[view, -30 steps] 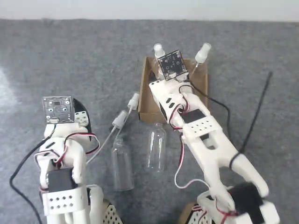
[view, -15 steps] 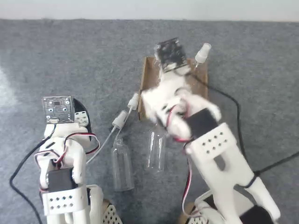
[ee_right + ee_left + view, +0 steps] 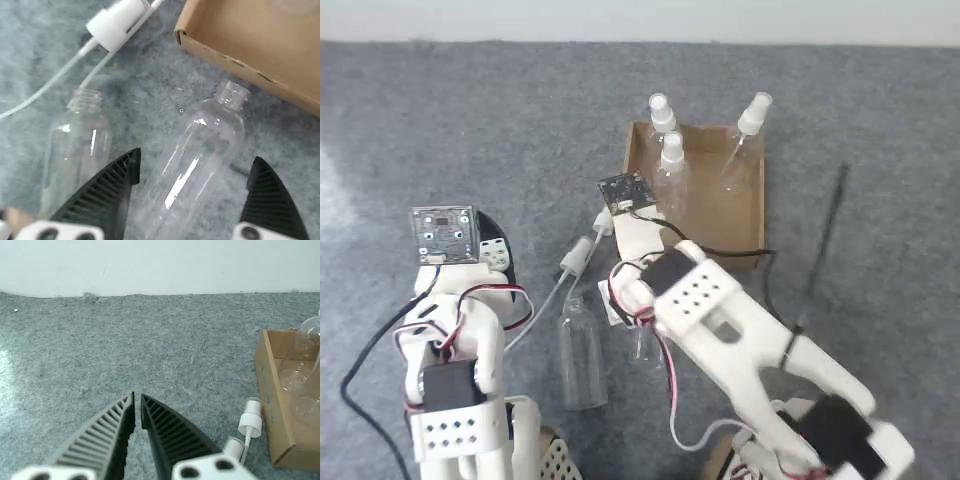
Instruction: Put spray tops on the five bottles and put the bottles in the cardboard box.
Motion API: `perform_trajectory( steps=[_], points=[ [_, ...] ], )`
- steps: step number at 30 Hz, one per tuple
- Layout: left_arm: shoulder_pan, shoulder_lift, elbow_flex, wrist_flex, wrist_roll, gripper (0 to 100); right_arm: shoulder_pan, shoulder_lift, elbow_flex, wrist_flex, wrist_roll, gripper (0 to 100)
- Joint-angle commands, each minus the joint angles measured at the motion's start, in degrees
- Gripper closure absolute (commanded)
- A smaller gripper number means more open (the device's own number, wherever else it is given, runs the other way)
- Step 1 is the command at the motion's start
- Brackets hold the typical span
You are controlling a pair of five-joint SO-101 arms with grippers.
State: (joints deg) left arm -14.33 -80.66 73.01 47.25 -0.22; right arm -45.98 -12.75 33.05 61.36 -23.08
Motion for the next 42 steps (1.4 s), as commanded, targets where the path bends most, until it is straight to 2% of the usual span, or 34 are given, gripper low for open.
perform_trajectory(
  steps=[1,9,11,14,15,17,19,22,28,34,37,39,42],
  points=[
    [-0.35,0.62,-2.07,-1.41,1.23,99,-0.31,3.56,-0.26,-3.3,-0.7,70.5],
    [-0.35,0.62,-2.07,-1.41,1.23,99,0.84,11.03,-0.18,-3.91,-0.7,73.0],
    [-0.35,0.62,-2.07,-1.41,1.23,99,2.68,10.68,-0.18,-2.51,-0.62,80.4],
    [-0.35,0.62,-2.07,-1.41,1.23,99,7.16,9.63,-0.18,-1.8,-0.18,98.3],
    [-0.35,0.62,-2.07,-1.49,1.23,99,8.92,9.27,-0.09,-1.54,-0.18,99.8],
    [-0.35,0.62,-2.07,-1.49,1.23,99,12.18,8.4,0.0,0.66,0.44,96.4],
    [-0.35,0.62,-2.07,-1.41,1.23,99,14.29,6.29,-0.26,3.74,3.87,99.8],
    [-0.35,0.7,-2.24,-1.32,1.23,99,16.4,0.13,-0.26,11.74,8.44,99.5],
    [-0.18,0.7,-2.42,-0.18,1.23,99,16.57,-19.82,0.09,27.38,16.53,99.2],
    [-0.09,1.49,-2.95,-0.09,1.14,99,17.98,-38.02,-0.26,38.29,21.45,99.2],
    [-0.09,9.23,-6.73,0.09,0.88,99,25.27,-43.56,-0.26,40.22,27.52,99.2],
    [0.18,18.73,-12.0,2.02,-1.76,99,34.33,-44.44,-0.26,40.13,33.67,99.2],
    [2.55,35.6,-23.08,9.05,-6.68,99,49.63,-42.95,0.0,36.26,42.73,99.2]
  ],
)
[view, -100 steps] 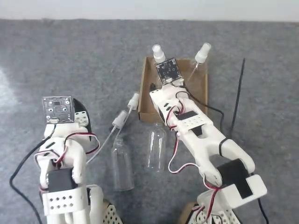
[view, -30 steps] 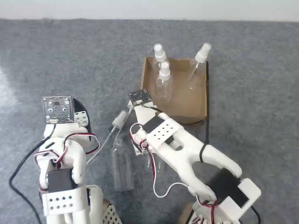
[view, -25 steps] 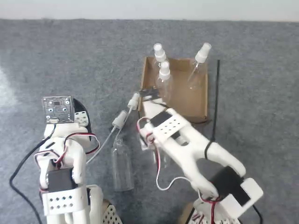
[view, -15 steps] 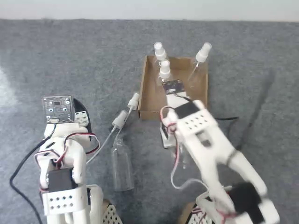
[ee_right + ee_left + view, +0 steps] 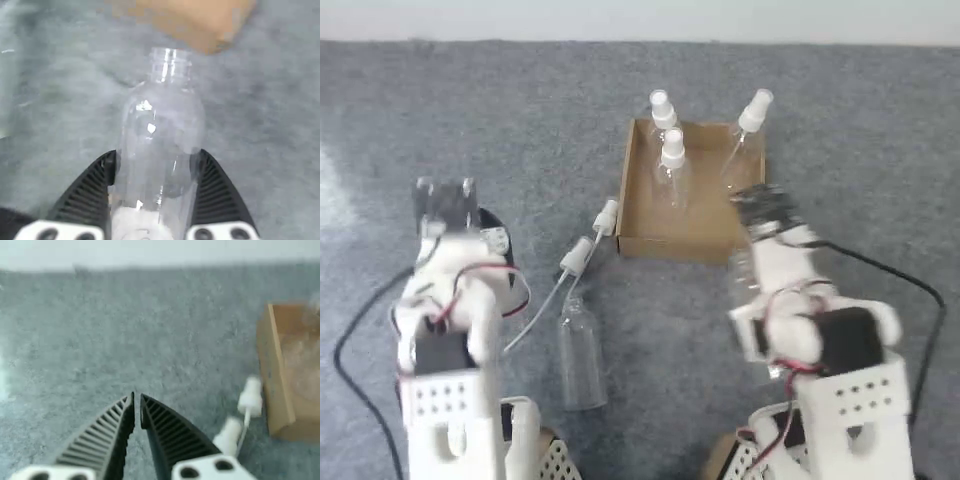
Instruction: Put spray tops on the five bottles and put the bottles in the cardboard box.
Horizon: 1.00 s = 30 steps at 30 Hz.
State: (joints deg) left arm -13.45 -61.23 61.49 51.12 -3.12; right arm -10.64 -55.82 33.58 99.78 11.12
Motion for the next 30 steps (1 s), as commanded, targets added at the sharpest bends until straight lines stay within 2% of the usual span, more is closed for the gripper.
perform_trajectory(
  steps=[1,5,8,10,18,27,30],
  points=[
    [2.73,21.54,-15.6,7.65,-5.36,99,19.21,1.36,-0.44,-4.18,10.99,99.2],
    [6.24,40.26,-30.9,15.03,-7.56,89,33.54,11.38,-0.35,-14.46,18.99,99.2],
    [8.44,50.99,-39.08,16.7,-8.7,82,39.43,22.99,-0.35,-22.73,22.24,99.2],
    [9.85,56.7,-42.15,17.49,-10.73,83,41.98,31.34,-0.53,-27.56,24.97,99.2],
    [13.19,69.19,-45.49,17.14,-12.66,83,45.58,52.0,-0.7,-42.07,29.36,99.2],
    [12.66,76.31,-45.76,11.69,-13.1,83,45.58,55.25,-0.7,-42.86,29.45,98.9],
    [11.6,78.07,-45.76,10.29,-13.19,87,45.58,55.69,-0.44,-42.86,29.45,98.9]
  ],
)
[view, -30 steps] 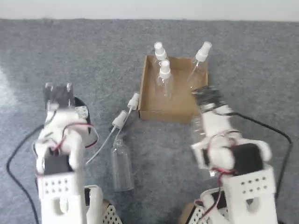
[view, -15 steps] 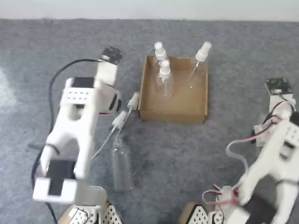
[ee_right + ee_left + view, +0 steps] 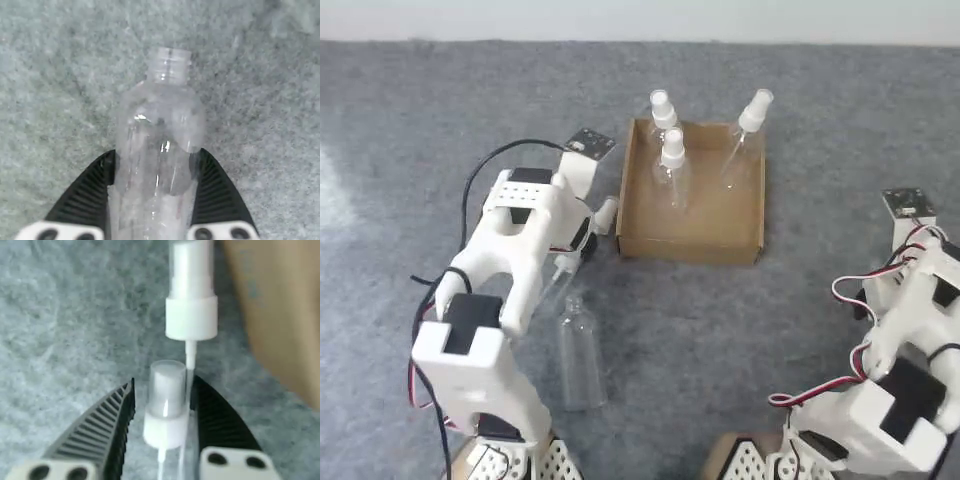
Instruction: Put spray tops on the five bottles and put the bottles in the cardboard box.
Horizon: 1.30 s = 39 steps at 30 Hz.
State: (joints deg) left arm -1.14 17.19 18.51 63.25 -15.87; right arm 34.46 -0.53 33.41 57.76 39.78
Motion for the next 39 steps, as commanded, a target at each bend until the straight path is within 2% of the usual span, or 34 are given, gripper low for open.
perform_trajectory(
  steps=[1,8,12,15,23,28,39],
  points=[
    [-0.97,-0.09,-2.95,-1.85,-0.44,88,0.4,0.4,-0.26,-0.84,0.79,98.9],
    [-1.67,-2.11,-3.47,0.7,-0.44,93,0.48,0.13,-0.26,-0.75,0.79,98.8],
    [-1.85,-6.77,-3.21,2.64,-0.44,87,0.4,0.31,-0.35,-0.57,0.79,98.8],
    [-1.85,-8.79,-3.21,2.55,-0.44,83,0.4,0.04,-0.35,-0.57,0.79,98.8],
    [-2.11,-8.7,-3.47,1.76,-0.44,84,0.48,-0.04,-0.35,-0.48,0.79,98.8],
    [-6.59,-8.7,-3.47,-0.79,-1.67,84,0.48,-0.13,-0.35,-0.48,0.79,98.8],
    [-6.59,-6.15,-2.51,-1.14,-3.25,84,0.22,0.31,-0.35,-0.48,0.79,98.8]
  ],
)
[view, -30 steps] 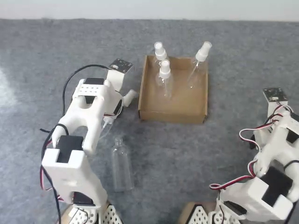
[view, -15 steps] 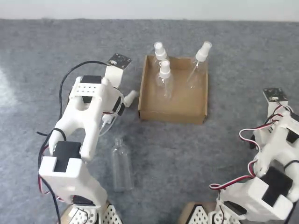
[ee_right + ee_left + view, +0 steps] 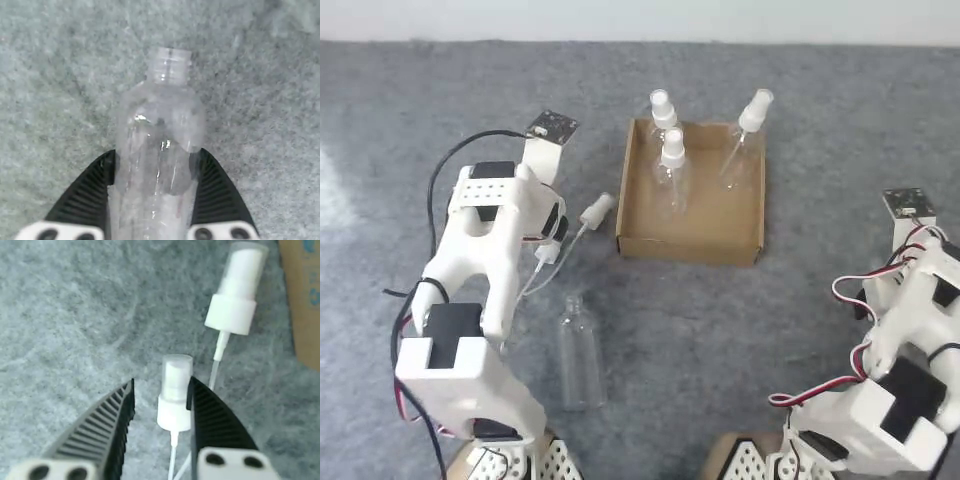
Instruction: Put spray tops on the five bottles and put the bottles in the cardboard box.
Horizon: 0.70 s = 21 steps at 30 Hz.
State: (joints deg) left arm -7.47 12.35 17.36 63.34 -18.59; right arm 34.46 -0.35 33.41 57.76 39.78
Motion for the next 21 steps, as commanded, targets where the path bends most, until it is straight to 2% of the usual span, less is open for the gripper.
perform_trajectory(
  steps=[1,4,10,12,17,21],
  points=[
    [-0.26,0.44,-1.36,-2.37,-0.53,84,0.22,0.13,-0.35,-0.57,0.79,98.8],
    [-0.35,5.36,-1.54,-5.27,-0.18,85,0.22,-0.4,-0.44,-0.4,0.44,98.8],
    [-0.44,6.42,-4.53,-3.96,-0.18,96,0.13,-0.4,-0.62,-0.75,0.79,98.8],
    [-0.88,4.31,-4.7,-3.43,0.26,99,0.13,-0.4,-0.7,-0.75,0.79,98.8],
    [-2.29,-6.51,-4.44,1.67,3.16,99,0.13,-0.4,-4.04,-0.13,0.53,98.9],
    [-2.81,-18.37,-0.75,3.34,7.65,99,0.13,0.04,-9.32,5.05,0.35,97.9]
  ],
)
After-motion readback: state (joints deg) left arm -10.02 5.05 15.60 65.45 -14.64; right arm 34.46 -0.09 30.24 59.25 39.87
